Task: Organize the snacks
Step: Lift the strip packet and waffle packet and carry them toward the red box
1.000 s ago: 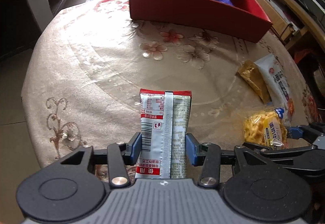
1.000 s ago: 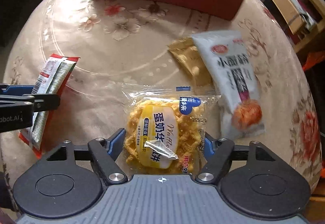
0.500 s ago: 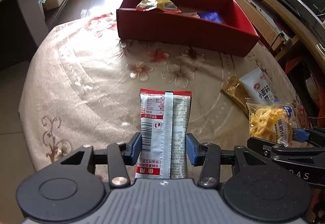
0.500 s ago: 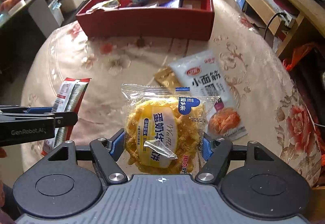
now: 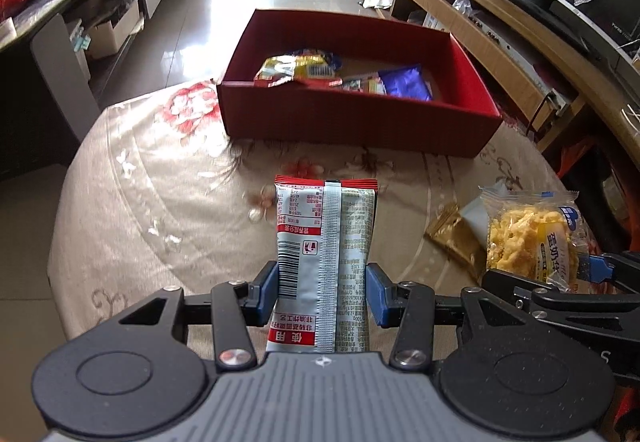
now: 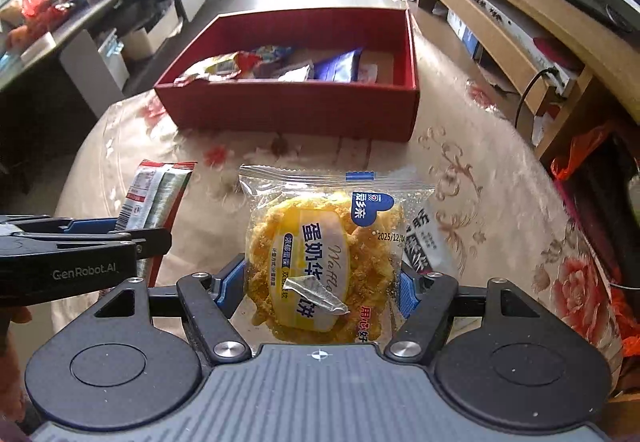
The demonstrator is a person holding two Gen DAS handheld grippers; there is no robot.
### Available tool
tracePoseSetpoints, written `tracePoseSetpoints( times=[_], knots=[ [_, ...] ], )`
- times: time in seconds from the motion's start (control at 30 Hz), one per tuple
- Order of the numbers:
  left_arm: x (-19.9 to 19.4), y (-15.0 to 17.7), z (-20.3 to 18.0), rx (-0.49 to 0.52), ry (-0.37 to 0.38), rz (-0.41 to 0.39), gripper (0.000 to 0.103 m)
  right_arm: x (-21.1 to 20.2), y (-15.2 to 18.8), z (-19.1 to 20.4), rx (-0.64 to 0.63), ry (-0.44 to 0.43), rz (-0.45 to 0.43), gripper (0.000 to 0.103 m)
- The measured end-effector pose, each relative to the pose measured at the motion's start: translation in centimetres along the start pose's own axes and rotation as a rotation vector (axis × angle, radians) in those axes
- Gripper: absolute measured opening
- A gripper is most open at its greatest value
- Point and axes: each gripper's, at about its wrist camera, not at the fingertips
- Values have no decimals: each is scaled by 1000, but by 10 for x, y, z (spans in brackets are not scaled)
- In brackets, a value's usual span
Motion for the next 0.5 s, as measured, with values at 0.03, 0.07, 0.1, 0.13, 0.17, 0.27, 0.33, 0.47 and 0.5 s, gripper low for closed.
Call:
tracePoseSetpoints(
  times=[0.03,0.07,0.1,0.13,0.17,0.27,0.33,0.47,0.5],
  knots=[
    [0,-2,-1,2,0,-3,43,0,-2,-1,5,2,-3,76],
    [0,-5,-2,4,-1,-7,43,0,-3,-2,9,4,-6,76],
    [0,-7,-2,6,-2,-10,43,0,-5,-4,15,6,-9,76],
    [0,-9,-3,6,-3,-13,43,0,-8,-5,20,8,-12,76],
    [0,-11,-4,7,-2,-16,43,1,-9,-5,25,11,-16,76],
    [1,-19,-6,10,-3,-26,43,1,-17,-6,35,10,-28,76],
    [2,-24,-7,13,-4,-33,43,1,-21,-5,40,8,-36,76],
    [2,-35,-7,12,-1,-48,43,2,-29,-5,51,7,-50,76],
    [2,-37,-7,14,-1,-51,43,2,-32,-5,53,8,-54,76]
  ],
)
Point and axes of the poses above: each gripper's, at about its wrist camera, not at the fingertips, and x roughly the way its jaws point, z to its left, y to its underside, and after that the axes turned 15 degrees about y, right-handed
